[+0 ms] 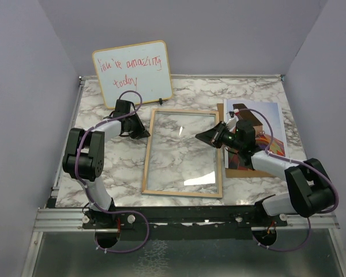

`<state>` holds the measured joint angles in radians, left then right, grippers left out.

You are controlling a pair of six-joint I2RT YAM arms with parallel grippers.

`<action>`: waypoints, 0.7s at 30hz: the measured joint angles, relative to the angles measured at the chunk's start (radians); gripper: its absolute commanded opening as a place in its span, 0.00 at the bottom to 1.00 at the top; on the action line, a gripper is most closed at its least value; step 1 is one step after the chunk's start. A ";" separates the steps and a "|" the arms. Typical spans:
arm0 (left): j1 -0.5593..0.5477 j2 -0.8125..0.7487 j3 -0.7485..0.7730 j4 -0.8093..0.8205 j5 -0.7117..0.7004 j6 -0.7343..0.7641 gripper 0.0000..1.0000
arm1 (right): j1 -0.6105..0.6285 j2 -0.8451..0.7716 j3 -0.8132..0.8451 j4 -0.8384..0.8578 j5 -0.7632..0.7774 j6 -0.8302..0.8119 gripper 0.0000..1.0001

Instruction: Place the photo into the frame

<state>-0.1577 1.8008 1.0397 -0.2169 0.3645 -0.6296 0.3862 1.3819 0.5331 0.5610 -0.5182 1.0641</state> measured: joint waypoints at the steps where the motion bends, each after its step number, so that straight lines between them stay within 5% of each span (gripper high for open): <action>1: 0.000 0.000 0.000 0.000 0.000 0.000 0.10 | -0.001 0.007 -0.004 0.007 0.000 0.003 0.01; 21: -0.004 0.000 0.008 -0.011 -0.012 0.002 0.10 | -0.006 0.001 -0.046 -0.064 0.076 -0.042 0.00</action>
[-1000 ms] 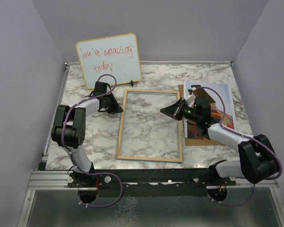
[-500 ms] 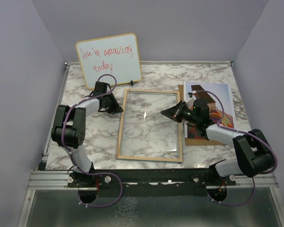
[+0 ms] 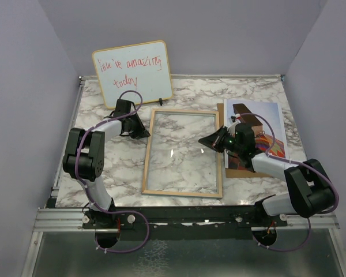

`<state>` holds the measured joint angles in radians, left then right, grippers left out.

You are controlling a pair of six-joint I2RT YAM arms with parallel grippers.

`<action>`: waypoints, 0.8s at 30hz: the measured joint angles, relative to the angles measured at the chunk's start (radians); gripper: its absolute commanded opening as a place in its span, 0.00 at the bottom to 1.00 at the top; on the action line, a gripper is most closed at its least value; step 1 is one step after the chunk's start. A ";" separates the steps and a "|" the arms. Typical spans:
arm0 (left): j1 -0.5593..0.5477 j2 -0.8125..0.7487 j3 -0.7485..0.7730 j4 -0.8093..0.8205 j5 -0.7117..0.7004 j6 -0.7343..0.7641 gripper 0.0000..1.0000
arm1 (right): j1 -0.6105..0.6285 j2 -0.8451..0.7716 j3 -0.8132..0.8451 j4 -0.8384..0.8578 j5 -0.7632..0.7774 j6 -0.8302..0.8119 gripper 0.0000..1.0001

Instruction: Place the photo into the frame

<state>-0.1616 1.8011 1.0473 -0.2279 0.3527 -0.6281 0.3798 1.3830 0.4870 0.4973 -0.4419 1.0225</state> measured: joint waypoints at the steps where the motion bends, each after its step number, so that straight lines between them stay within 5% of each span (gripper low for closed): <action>1: 0.000 0.000 0.000 0.000 0.000 0.000 0.09 | -0.001 0.003 0.000 0.001 0.000 -0.004 0.00; 24: -0.003 0.010 0.017 -0.014 -0.017 0.004 0.17 | 0.005 0.052 -0.048 -0.023 0.054 -0.079 0.00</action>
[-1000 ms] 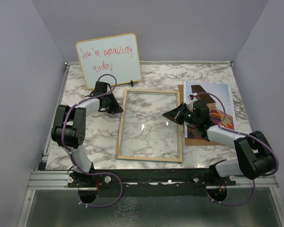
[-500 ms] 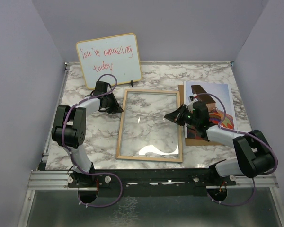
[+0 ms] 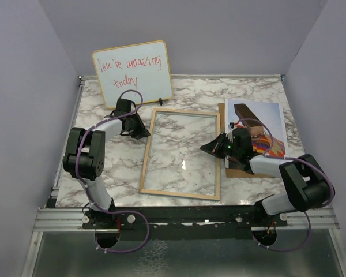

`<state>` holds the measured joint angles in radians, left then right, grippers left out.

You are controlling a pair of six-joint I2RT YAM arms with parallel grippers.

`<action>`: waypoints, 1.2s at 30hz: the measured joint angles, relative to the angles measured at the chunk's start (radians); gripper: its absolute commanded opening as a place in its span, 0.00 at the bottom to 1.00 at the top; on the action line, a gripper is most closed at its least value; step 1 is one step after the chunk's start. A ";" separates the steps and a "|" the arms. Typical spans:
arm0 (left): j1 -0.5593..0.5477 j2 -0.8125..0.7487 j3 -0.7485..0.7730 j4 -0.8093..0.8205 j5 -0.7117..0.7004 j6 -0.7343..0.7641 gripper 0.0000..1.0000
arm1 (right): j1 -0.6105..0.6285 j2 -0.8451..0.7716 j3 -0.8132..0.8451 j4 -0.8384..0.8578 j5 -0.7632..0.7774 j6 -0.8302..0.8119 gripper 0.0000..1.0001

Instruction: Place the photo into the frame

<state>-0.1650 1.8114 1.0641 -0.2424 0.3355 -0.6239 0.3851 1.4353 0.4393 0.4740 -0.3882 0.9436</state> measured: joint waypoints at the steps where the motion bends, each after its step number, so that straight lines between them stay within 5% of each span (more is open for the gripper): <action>1: 0.000 0.000 0.000 0.000 0.000 0.000 0.17 | 0.000 0.007 -0.002 0.010 -0.002 0.003 0.00; 20: -0.019 0.005 0.008 0.006 -0.017 0.039 0.19 | -0.012 0.101 -0.042 0.190 -0.041 0.078 0.01; 36: -0.116 0.025 0.092 -0.096 -0.233 0.157 0.28 | -0.012 0.132 -0.040 0.220 -0.062 0.041 0.01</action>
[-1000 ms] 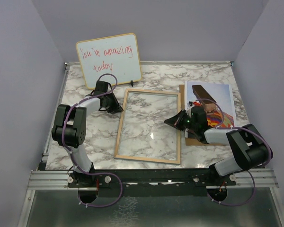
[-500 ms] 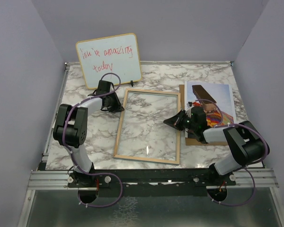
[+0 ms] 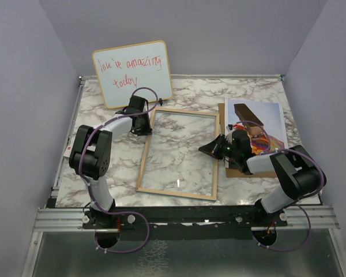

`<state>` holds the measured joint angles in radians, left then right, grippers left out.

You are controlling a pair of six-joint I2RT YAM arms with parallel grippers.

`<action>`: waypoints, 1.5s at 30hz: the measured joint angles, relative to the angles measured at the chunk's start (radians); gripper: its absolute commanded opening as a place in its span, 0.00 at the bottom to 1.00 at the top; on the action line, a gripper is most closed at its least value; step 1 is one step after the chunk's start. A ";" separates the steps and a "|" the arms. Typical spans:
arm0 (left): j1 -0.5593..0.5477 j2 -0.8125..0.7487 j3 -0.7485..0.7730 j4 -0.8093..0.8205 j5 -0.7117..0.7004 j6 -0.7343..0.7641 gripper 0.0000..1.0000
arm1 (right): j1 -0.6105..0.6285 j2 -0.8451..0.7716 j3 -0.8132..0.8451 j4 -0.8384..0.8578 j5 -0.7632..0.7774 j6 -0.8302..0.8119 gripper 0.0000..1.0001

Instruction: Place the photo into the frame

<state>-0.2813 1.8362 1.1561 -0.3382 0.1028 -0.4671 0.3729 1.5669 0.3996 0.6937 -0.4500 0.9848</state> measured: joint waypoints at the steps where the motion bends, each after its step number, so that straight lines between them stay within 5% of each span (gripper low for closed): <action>1: -0.004 0.003 0.003 -0.004 -0.008 0.008 0.29 | 0.000 0.004 0.001 0.000 -0.001 -0.002 0.00; 5: -0.027 0.036 0.030 -0.027 -0.053 0.061 0.29 | 0.002 0.016 0.011 -0.009 -0.010 -0.011 0.01; 15: -0.060 0.056 0.079 -0.092 -0.130 0.108 0.06 | 0.002 0.027 0.026 -0.040 -0.015 -0.020 0.01; 21: -0.064 0.059 0.083 -0.097 -0.140 0.110 0.01 | 0.002 0.032 0.032 -0.053 -0.014 -0.027 0.03; 36: -0.083 0.070 0.097 -0.121 -0.206 0.104 0.00 | 0.021 -0.033 0.119 -0.290 -0.003 -0.053 0.56; 45: -0.085 0.079 0.106 -0.138 -0.214 0.101 0.00 | 0.022 -0.126 0.214 -0.547 0.086 -0.075 0.63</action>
<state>-0.3668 1.9148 1.2625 -0.4763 -0.1108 -0.3656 0.3946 1.4410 0.6136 0.1467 -0.3637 0.9100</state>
